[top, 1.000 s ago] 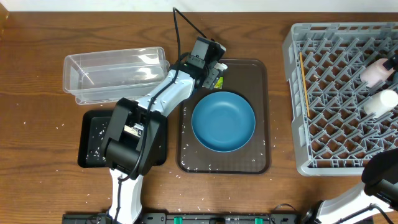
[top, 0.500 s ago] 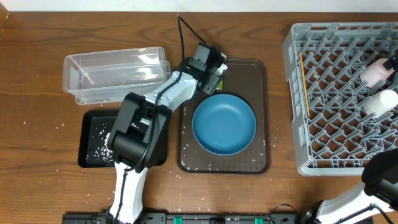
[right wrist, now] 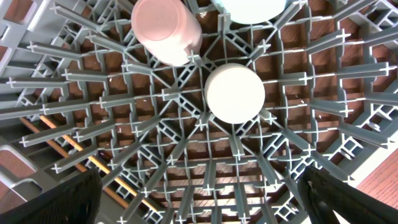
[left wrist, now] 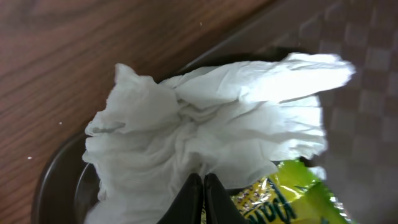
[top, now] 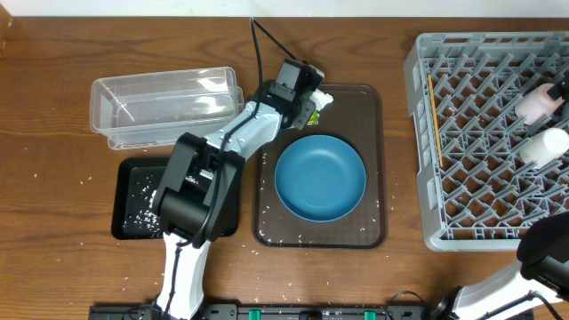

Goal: Sort waste into correct bins and load items into the dishwasher rack
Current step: 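Grasp the crumpled white tissue on the brown tray with the left gripper, then carry the tissue into the clear plastic container and release it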

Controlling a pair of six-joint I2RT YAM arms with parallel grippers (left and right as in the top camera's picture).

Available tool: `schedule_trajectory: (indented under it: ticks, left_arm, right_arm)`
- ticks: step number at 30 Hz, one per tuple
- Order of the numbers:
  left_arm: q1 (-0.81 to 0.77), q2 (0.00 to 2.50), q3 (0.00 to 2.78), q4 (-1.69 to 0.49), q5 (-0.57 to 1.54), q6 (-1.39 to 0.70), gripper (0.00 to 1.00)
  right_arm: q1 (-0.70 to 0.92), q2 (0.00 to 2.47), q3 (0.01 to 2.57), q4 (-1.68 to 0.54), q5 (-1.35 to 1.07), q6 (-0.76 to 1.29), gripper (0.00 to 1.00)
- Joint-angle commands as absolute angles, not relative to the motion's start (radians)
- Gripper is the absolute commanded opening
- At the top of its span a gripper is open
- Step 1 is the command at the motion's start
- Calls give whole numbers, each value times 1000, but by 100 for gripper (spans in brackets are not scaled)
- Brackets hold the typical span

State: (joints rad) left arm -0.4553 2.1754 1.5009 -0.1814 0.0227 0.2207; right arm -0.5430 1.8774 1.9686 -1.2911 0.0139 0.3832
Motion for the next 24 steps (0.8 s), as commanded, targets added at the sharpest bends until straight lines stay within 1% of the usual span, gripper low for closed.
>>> schedule_trajectory:
  ticks: [1, 7, 11, 12, 14, 16, 17, 19, 24]
  left_arm:
    - [-452, 2090, 1504, -181, 22, 203, 6]
    - [-452, 2019, 1504, -184, 11, 143, 6]
    - [-451, 1981, 1504, -189, 12, 139, 6]
    - [-451, 1977, 1504, -189, 12, 133, 10]
    - [-452, 1977, 1504, -189, 14, 102, 39]
    - [-453, 1994, 1504, -198, 28, 91, 49]
    - [-453, 2007, 1504, -201, 39, 91, 52]
    - [-453, 2032, 1504, -204, 69, 91, 56]
    - [-453, 2111, 1504, -183, 94, 91, 56]
  right_arm:
    - [-537, 1880, 1972, -1293, 10, 396, 99]
    - [-537, 1880, 1972, -1293, 10, 396, 99]
    - [-537, 1880, 1972, -1293, 10, 396, 99]
    - [-537, 1880, 1972, -1293, 10, 396, 99]
    - [-537, 1880, 1972, -1293, 11, 396, 99]
    - [-537, 1880, 1972, -1293, 11, 396, 99]
    - [-537, 1880, 1972, -1293, 10, 396, 99]
    - [-537, 1880, 1972, -1293, 10, 396, 99]
    - [-537, 1880, 1972, -1293, 10, 396, 99]
